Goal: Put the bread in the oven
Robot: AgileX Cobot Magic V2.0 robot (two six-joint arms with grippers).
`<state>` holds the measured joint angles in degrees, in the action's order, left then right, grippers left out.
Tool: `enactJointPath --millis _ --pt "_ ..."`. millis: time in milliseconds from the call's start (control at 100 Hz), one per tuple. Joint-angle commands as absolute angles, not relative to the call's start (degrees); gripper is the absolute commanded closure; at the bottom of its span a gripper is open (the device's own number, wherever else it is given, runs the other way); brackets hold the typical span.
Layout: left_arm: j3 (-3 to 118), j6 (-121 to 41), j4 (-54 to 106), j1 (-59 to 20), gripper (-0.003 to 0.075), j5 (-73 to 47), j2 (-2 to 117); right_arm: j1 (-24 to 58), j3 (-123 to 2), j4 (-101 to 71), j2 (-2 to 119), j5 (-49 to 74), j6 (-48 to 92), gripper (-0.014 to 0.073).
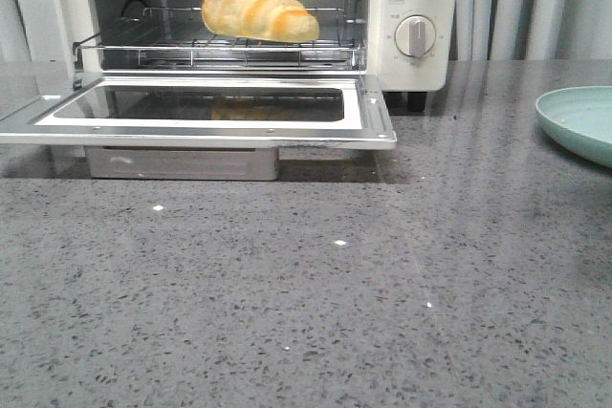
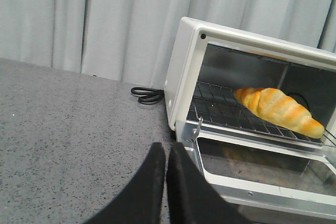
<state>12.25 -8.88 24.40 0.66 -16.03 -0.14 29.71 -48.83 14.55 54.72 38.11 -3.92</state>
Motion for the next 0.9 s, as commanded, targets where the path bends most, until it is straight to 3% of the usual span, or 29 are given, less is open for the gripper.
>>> enactJointPath --millis 0,510,890 --pt "13.7 -8.9 25.3 0.6 0.0742 -12.6 -1.1 27.0 -48.4 11.5 52.2 29.0 0.9 0.0650" --pt "13.7 -8.9 25.3 0.6 0.0741 -12.6 -1.1 8.7 -30.0 5.1 28.9 13.8 1.3 0.0650" --pt "13.7 -8.9 25.3 0.6 0.0741 -12.6 -1.1 1.9 -13.3 4.3 12.4 7.1 1.3 0.0650"
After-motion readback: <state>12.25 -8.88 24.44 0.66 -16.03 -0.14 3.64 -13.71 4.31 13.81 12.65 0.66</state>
